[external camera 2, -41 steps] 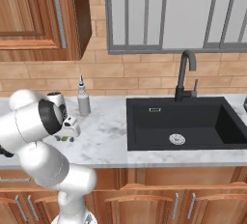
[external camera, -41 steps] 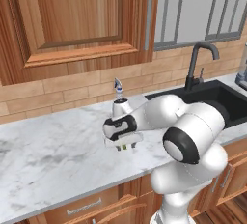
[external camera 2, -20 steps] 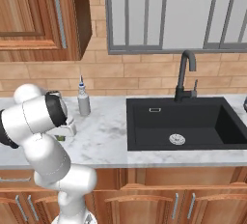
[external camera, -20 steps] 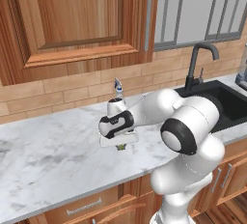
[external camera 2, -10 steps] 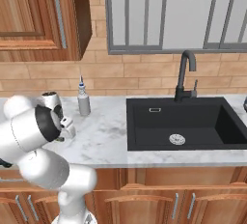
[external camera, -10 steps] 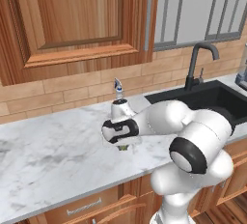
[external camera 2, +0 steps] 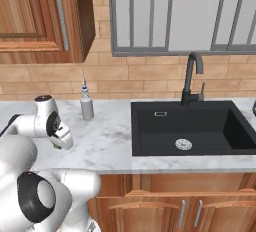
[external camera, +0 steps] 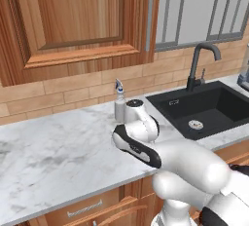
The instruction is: Place the lemon wedge and potato inside the fridge drawer. Close the drawer after placing the vegetables.
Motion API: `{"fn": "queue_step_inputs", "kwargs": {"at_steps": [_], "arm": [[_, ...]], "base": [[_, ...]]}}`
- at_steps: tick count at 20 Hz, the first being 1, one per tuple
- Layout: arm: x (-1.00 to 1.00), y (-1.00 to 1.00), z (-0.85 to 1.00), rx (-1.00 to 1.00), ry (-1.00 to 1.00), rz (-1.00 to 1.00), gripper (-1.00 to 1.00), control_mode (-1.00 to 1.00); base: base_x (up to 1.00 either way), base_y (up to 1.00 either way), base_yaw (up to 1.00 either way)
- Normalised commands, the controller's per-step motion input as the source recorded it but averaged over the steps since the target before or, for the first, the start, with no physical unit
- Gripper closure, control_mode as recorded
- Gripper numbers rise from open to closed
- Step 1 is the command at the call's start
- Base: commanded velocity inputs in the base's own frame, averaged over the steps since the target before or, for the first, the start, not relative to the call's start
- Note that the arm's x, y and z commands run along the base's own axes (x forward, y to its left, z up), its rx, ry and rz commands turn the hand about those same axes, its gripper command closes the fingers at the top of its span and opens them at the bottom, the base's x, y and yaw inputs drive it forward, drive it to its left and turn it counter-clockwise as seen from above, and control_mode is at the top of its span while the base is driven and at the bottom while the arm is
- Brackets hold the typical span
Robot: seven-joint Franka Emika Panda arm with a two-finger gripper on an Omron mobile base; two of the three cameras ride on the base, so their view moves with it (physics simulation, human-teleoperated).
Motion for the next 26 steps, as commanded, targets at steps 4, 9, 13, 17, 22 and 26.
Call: {"fn": "queue_step_inputs", "kwargs": {"at_steps": [4, 9, 13, 17, 22, 26], "arm": [[-0.36, -0.37, 0.74, 0.0, -0.09, -0.23, 1.0, -1.0], [-0.24, -0.92, 0.62, 0.0, -0.1, -0.15, 1.0, -1.0], [-0.29, -1.0, 0.44, 0.02, -0.14, -0.1, 1.0, -1.0], [-0.24, -0.98, 0.48, 0.03, -0.15, -0.1, 1.0, -1.0], [-0.06, -0.33, 0.26, 0.02, -0.05, -0.09, 1.0, -1.0], [0.01, 0.02, 0.0, 0.0, 0.0, 0.0, 1.0, -1.0]], "base": [[0.0, 0.0, 0.0], [0.0, 0.0, 0.0], [0.0, 0.0, 0.0], [0.0, 0.0, 0.0], [0.0, 0.0, 0.0], [0.0, 0.0, 0.0]]}}
